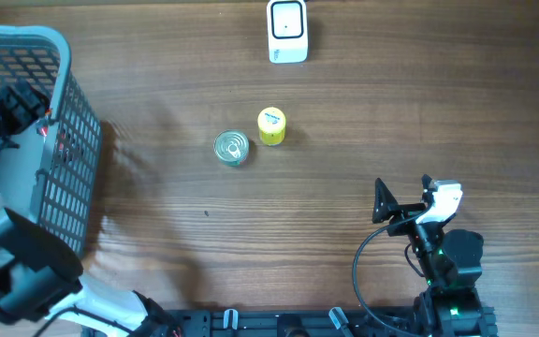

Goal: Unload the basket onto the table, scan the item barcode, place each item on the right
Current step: 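Grasp the black-orange snack packet with the left gripper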

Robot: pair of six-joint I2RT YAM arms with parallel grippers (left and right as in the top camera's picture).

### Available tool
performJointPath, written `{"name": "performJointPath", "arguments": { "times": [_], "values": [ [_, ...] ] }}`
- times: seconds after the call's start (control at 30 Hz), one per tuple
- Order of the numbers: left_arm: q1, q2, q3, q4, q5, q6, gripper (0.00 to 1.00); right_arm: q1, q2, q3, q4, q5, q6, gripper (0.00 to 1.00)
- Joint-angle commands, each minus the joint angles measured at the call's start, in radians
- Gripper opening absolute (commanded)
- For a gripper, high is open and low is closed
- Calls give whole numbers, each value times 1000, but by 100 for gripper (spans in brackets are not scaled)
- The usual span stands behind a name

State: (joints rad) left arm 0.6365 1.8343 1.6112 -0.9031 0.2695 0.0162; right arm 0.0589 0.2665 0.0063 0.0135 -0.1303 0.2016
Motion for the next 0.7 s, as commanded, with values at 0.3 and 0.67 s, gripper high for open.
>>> {"name": "performJointPath", "arguments": {
  "times": [0.3,0.67],
  "values": [
    [0,200,-56,36,0,-3,89,-4,-2,-1,-2,2,8,100],
    [-13,225,-109,119,2,-7,58,-4,-2,-1,-3,2,8,100]
  ]
}}
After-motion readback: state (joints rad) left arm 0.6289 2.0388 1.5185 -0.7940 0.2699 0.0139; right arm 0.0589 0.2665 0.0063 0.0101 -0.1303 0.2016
